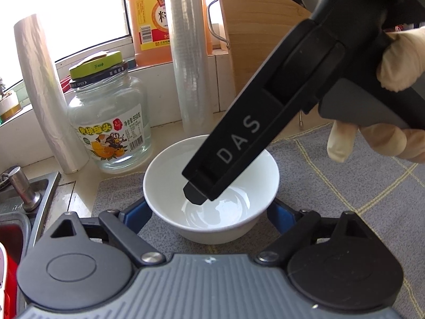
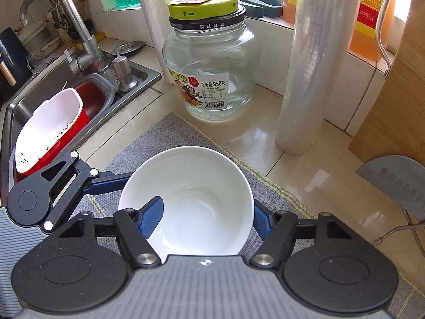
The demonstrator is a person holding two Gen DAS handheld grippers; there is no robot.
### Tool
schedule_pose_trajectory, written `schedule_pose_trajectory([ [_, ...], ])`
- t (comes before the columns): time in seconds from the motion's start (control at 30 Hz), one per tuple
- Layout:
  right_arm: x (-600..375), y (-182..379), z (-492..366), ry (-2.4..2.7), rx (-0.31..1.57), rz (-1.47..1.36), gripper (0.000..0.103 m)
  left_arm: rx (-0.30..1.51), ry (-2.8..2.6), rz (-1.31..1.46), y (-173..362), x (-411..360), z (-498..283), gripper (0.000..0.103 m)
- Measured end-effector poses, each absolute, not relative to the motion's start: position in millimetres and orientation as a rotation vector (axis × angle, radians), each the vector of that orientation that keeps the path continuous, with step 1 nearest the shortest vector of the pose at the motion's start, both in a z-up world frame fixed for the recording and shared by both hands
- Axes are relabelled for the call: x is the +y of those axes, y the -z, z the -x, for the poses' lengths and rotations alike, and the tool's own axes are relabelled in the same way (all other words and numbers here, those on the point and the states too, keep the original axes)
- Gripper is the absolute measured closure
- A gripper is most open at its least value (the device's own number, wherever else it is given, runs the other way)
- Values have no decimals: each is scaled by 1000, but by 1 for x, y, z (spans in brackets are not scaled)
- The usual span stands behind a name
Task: Organize plates and bowls
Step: 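Lift the gripped bowl with the right tool and carry it toward the nested bowls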
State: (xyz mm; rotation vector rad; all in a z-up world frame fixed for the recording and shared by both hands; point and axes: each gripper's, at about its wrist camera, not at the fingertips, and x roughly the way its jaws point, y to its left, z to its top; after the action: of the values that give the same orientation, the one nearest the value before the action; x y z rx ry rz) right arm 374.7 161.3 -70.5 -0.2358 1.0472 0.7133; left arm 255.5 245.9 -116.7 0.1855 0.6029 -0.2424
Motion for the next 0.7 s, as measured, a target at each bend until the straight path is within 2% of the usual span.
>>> schedule_pose_trajectory([
  [0.7, 141, 42, -329, -730, 1060, 276, 27, 642, 291, -167, 91, 226, -213, 11],
])
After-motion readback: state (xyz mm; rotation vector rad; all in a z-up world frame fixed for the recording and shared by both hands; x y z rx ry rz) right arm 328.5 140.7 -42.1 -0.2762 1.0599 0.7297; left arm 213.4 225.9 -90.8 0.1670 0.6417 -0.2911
